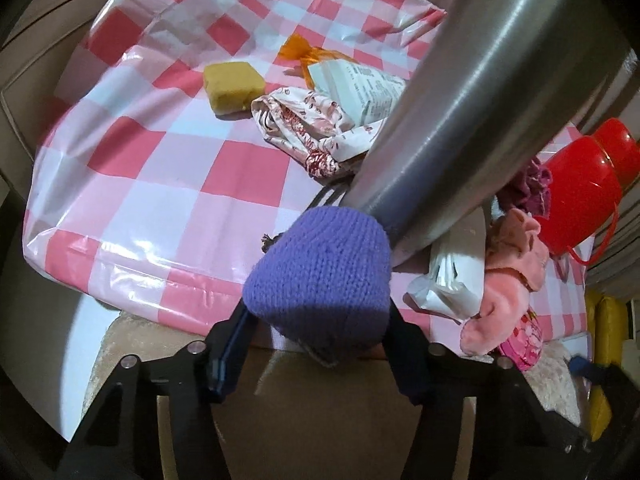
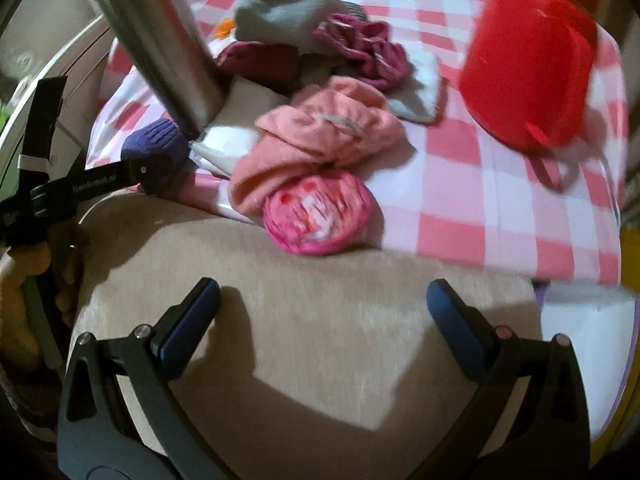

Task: Organize soft objects
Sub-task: 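Grasp the purple knit sock with the left tool while the right tool grasps the pink towel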

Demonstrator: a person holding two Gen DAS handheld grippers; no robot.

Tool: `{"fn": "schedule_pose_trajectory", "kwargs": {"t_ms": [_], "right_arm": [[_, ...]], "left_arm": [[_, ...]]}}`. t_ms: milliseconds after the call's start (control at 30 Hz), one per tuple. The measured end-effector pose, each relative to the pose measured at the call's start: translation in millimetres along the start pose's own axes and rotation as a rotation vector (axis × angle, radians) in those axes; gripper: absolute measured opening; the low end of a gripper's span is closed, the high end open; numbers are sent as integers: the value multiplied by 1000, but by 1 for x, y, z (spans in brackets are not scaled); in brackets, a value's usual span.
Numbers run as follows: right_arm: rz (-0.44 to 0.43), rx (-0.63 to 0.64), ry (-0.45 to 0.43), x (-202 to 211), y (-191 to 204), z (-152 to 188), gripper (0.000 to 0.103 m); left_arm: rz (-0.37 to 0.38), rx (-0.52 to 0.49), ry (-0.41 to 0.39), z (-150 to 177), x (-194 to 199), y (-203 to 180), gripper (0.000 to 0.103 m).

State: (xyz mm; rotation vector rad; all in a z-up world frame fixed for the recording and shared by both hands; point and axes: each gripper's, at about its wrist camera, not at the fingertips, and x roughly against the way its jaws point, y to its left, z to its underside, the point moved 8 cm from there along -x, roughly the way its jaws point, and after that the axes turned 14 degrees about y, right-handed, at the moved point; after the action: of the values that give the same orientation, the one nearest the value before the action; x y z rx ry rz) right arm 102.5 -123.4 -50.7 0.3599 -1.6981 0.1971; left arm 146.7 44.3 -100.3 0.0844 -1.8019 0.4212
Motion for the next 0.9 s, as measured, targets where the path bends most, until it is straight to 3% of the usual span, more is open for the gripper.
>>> {"fn": "schedule_pose_trajectory", "kwargs": {"t_ms": [100, 267, 467, 733, 900], "right_arm": [[1, -16, -15, 0, -2, -16, 103], [-76, -74, -58, 4, -2, -42, 103], [-164, -185, -75, -5, -4, -72, 103], [-103, -199, -52, -26, -6, -100, 102], [-76, -206, -1, -46, -8, -107, 74]], "left_arm": [[16, 1, -18, 7, 5, -2, 57], [66, 28, -31, 13, 8, 3, 57], [71, 9, -48, 15, 12, -1, 57], [81, 2, -60, 17, 16, 0, 57], [86, 0, -60, 17, 17, 0, 57]]}}
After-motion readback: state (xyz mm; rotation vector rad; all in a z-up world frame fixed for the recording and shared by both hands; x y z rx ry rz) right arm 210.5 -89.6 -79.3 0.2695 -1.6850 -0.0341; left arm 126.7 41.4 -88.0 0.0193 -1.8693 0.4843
